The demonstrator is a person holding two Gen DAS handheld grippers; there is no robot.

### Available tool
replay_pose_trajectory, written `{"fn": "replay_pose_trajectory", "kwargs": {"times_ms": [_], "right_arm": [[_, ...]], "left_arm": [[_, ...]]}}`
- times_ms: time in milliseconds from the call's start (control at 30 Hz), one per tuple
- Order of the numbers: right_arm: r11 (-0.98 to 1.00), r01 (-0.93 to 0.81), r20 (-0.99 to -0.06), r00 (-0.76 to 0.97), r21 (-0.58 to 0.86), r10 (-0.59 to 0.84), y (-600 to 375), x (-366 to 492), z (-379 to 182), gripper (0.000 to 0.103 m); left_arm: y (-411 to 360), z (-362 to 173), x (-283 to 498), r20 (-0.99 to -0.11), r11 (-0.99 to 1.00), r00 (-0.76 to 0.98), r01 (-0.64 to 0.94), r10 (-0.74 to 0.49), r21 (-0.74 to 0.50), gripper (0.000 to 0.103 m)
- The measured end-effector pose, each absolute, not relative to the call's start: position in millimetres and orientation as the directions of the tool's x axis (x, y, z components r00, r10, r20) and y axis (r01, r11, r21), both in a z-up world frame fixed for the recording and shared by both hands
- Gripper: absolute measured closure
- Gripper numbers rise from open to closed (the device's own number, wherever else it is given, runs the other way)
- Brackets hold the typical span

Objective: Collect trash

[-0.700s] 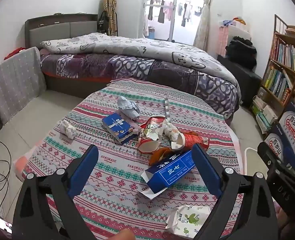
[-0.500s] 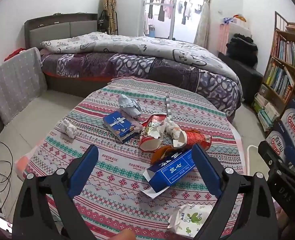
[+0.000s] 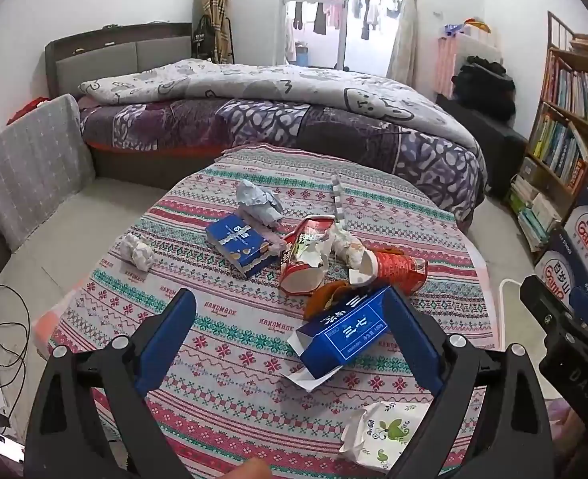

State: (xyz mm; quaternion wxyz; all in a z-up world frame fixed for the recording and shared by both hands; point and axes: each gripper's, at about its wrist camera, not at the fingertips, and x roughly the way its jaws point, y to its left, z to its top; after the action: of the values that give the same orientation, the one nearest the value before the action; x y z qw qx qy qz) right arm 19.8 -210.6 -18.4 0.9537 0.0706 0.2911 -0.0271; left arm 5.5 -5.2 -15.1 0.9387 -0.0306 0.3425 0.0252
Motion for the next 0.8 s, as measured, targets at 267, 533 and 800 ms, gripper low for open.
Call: {"fn": "replay_pose_trajectory", "kwargs": {"times_ms": [267,533,800], "right_arm": [[0.989,0.086,-0.568,0.823,0.119,-0.003,-211.2,20.8,-20.0,0.007],[0.99,0.078,-0.578,0.816,0.118,0.005,-209.9,21.8,-22.3,0.007],[0.99,0.079,-0.591,0.807,0.116,0.005,-208.8,23.7,-24.4,0.007]], "left_arm": [[-2.0,-20.3,7.1,-0.656,0.996,0.754,-0.078,0.03,-0.044,0.011],[-3.4,-23.1,9.1,-0.669,0.996,0.743,-0.08,0.036,-0.035,0.011],[-2.7,-25.0,10.6,-0.681,0.996,0.732,-0.084,0.039,-0.034,0.011]]}}
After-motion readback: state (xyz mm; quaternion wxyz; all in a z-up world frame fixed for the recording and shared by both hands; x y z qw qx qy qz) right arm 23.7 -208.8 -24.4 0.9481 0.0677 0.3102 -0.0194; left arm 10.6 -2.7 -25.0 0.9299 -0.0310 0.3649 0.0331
